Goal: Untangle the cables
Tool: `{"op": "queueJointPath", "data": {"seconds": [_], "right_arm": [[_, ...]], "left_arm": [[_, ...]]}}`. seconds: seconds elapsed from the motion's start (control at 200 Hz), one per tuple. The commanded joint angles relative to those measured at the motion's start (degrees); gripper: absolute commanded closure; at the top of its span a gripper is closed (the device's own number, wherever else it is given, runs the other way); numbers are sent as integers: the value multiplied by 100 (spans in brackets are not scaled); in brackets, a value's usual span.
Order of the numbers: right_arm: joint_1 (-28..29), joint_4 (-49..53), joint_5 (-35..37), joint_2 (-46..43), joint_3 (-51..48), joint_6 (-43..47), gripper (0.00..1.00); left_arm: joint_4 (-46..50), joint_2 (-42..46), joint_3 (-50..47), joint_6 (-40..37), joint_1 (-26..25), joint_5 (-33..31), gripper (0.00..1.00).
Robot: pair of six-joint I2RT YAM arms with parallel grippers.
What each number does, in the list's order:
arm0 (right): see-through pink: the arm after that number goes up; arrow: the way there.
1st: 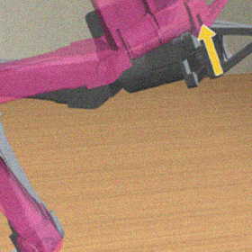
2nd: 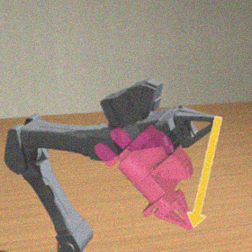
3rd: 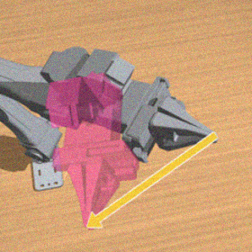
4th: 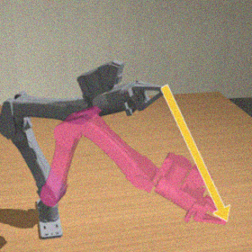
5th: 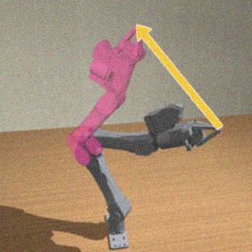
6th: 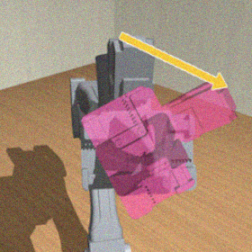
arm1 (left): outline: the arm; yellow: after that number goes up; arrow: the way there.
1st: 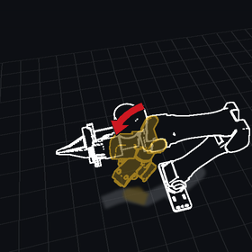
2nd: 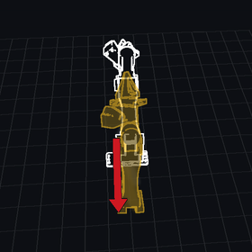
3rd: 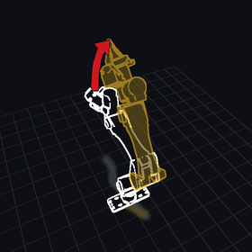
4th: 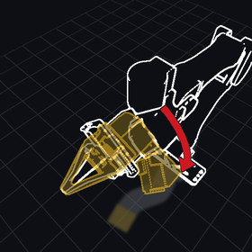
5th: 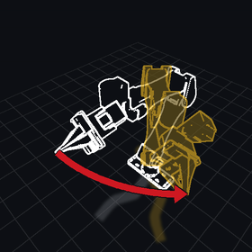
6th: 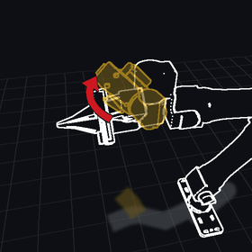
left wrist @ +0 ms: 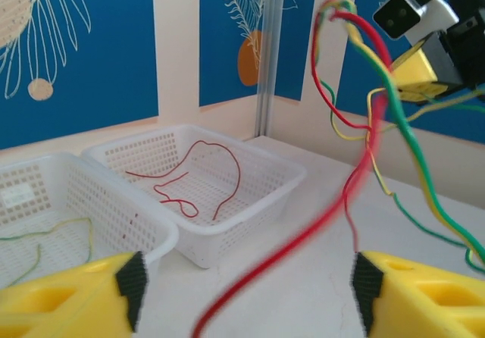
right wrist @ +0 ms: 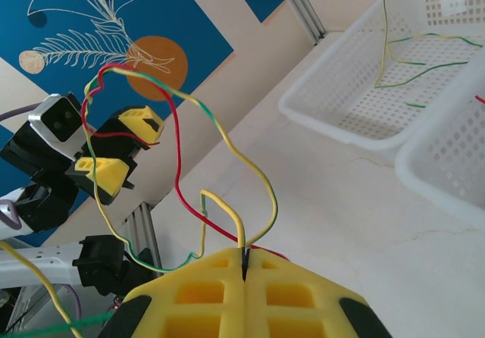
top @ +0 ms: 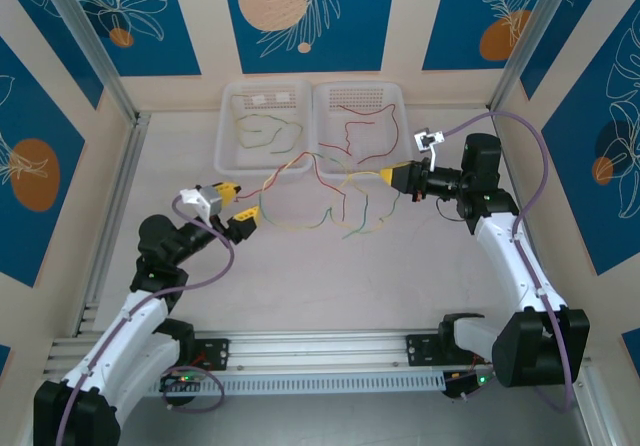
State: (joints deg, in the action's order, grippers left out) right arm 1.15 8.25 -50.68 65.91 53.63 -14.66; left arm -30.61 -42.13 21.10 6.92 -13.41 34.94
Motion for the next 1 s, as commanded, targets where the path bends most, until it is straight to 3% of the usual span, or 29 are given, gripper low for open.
{"op": "queueJointPath", "data": {"seconds": [0.0,0.135,0.245,0.365,0.48,0.605,0.63,0.75,0.95,0.995], "right_arm": [[35,133,-181,89,144,125,100],[59,269,-103,209,199,187,100],[65,300,-41,262,210,205,100],[78,333,-2,308,218,220,100],[91,334,2,360,227,241,100],[95,424,89,429,262,269,100],[101,425,91,440,262,270,100],[136,457,188,497,271,304,100],[247,584,546,559,315,384,100],[296,646,726,580,332,432,94]], "left_arm": [[-15,21,201,-94,-48,135,46],[11,16,219,-111,-74,150,49],[81,18,248,-121,-94,102,30],[97,10,263,-135,-111,118,30],[108,-10,285,-138,-121,159,36],[129,-57,298,-164,-144,197,50],[137,-64,298,-174,-144,210,59],[185,-81,324,-198,-162,200,81],[274,-68,336,-200,-188,95,100],[290,-70,341,-191,-197,63,100]]}}
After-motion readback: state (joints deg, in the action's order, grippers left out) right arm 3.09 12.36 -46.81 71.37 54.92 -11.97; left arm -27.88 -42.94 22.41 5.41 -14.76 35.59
